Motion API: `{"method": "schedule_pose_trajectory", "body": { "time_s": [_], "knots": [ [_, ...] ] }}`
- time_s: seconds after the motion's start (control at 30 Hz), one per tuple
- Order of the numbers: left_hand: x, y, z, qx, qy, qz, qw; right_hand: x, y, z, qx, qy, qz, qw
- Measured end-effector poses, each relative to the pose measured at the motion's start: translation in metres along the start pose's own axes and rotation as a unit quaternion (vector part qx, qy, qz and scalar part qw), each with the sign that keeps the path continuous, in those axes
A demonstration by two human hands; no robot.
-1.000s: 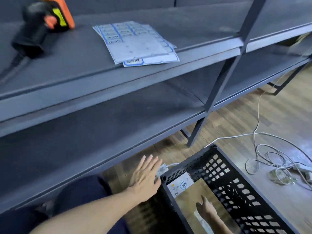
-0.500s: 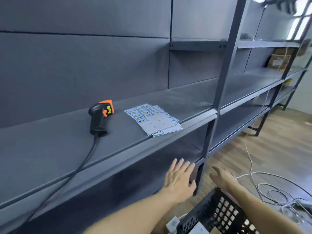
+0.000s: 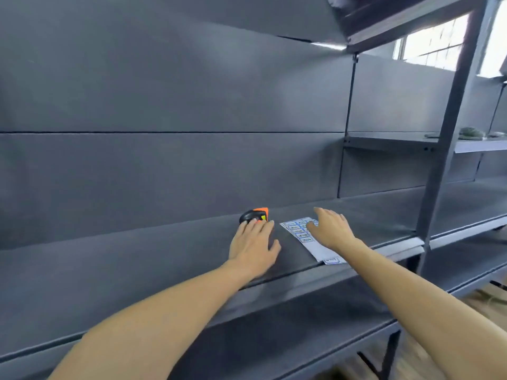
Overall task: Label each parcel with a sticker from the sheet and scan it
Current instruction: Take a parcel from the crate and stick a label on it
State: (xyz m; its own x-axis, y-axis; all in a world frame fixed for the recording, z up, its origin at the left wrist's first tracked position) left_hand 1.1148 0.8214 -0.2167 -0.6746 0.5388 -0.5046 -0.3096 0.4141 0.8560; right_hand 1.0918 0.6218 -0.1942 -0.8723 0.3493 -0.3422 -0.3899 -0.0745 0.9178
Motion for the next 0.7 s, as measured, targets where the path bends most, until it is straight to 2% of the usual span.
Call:
{"method": "schedule_pose_trajectory", "body": {
  "time_s": [0.2, 0.4, 0.7],
  "knots": [
    [0.045, 0.049, 0.099, -0.047, 0.160, 0.028, 0.986, -0.003, -0.020, 0.136, -0.029, 0.129, 0.020, 0.991],
    [0.102, 0.089, 0.163, -0.089, 0.277, 0.026, 0.956, 0.024, -0.037, 0.247, -0.058, 0.246, 0.063, 0.966],
    [0.245, 0.147, 0.214, -0.152, 0.434, -0.016, 0.888, 0.120, -0.041, 0.386, -0.134, 0.408, 0.140, 0.892]
  ]
}}
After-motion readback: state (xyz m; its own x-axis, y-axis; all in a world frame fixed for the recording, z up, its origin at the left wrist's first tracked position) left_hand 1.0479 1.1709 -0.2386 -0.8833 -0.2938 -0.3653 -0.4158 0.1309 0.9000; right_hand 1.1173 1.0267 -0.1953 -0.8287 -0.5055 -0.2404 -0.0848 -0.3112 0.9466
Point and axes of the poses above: each hand's wrist, its own x-axis away from the middle knuckle, its own y-axis out of the back of the hand, z = x × y, the point moved 1 cm from there along -x, towards the middle knuckle, and after that the axes turned 1 degree about x, right-handed, at the moved point
